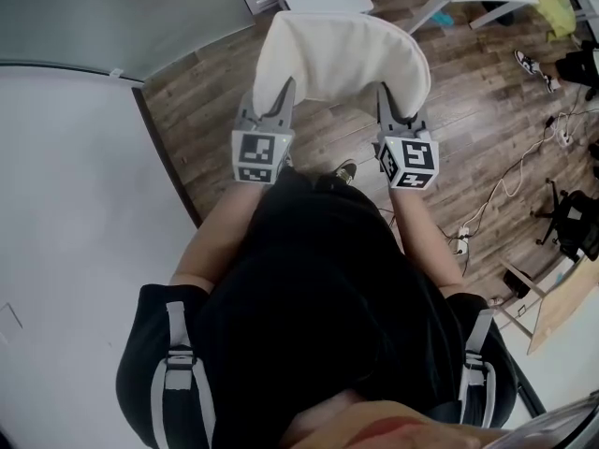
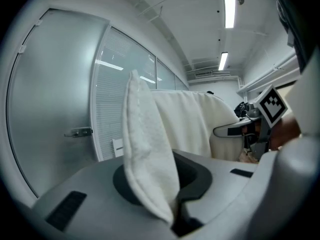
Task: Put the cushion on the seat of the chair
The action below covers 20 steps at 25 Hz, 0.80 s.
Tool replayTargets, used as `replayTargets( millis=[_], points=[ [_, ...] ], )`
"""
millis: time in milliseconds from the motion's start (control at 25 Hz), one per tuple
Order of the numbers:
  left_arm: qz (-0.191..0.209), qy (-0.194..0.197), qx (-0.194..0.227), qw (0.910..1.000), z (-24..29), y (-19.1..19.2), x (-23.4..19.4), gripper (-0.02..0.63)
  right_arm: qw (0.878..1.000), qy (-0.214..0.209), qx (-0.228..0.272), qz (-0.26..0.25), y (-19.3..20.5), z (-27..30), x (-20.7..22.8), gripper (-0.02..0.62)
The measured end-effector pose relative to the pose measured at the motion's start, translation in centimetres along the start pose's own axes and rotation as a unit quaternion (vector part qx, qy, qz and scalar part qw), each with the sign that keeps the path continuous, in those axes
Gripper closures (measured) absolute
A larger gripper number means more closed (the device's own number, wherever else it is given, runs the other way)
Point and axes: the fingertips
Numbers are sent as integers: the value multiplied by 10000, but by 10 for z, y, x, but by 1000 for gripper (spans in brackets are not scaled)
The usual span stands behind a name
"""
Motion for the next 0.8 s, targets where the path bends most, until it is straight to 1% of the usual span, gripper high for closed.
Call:
replayTargets(
  millis=[240, 400, 640, 800],
  points=[
    [32, -62, 5, 10000, 14, -11, 31, 551, 10000, -10, 50, -49, 7, -11, 33, 549],
    [-11, -144, -2, 9999, 22, -19, 52, 551, 9999, -91, 69, -125, 9, -18, 57, 549],
    [-46, -315, 7, 9995, 36, -31, 73, 551, 9991, -313, 94, -263, 8, -22, 84, 549],
    [-15, -376, -6, 9993, 42, -35, 81, 551, 9989, -351, 166, -270, 9, -19, 98, 549]
  ],
)
Point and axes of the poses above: the fingertips, and each gripper's own axes: z forward along the fingers, x to its right, y out of its underside, and after that the axes turned 15 degrees about -x, right-handed
